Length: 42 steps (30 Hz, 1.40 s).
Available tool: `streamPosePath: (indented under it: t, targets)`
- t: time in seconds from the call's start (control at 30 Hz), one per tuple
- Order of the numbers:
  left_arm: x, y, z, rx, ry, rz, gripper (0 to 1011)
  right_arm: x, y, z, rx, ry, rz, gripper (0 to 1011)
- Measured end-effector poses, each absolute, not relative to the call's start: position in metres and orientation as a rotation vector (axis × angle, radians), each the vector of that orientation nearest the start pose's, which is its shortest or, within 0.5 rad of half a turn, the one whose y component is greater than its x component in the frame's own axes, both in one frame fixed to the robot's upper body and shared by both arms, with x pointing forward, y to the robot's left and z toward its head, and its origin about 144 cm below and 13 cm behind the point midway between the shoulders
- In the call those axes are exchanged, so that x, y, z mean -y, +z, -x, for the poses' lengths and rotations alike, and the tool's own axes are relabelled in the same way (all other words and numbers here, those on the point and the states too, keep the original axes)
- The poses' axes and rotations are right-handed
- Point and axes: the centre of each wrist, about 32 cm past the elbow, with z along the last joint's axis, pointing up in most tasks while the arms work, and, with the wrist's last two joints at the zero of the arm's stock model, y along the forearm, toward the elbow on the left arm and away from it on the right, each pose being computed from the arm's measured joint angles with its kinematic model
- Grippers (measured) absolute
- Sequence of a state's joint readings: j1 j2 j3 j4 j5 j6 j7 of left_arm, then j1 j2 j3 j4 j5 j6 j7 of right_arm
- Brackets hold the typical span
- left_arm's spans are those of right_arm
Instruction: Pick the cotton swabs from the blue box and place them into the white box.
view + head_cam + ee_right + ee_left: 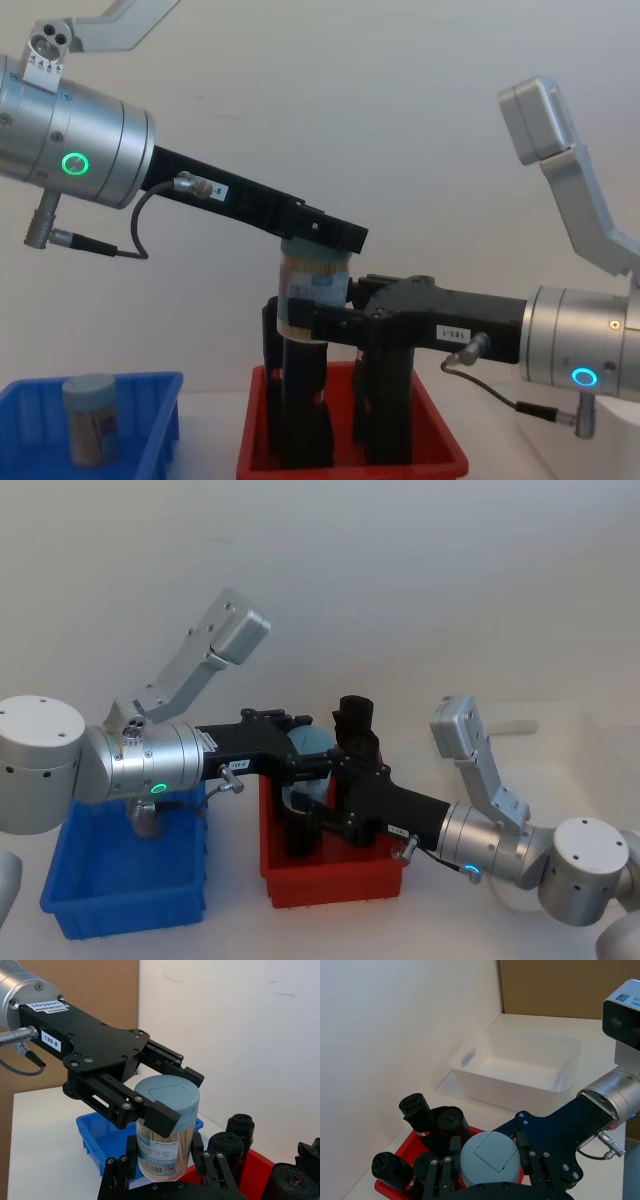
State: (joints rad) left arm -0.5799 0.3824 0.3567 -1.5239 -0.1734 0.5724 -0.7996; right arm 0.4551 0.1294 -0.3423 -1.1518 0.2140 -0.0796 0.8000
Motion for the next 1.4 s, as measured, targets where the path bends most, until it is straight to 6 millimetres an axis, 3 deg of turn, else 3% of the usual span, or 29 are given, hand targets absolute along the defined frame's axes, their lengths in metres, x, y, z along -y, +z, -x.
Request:
streamPosePath:
  t: [0.3,0.6,0.73,1.4]
  targets:
    - [-0.240,1.325,-0.572,0.010,0.601,-0.390,671,0.184,1.172,-0.577,0.075,-0.505,0.005,634]
    - [-0.240,1.325,-0.572,0.010,0.601,-0.390,934,0.185,1.173,-0.578,0.085,-0.502,0.000,634]
    - [-0.240,1.325,-0.572,0.010,0.601,-0.390,1004,0.186,1.173,-0.579,0.088,-0.503,0.000,634]
    - [-0.240,1.325,-0.572,0.010,0.601,-0.390,1004,0.208,1.170,-0.574,0.084,-0.586,-0.011,634]
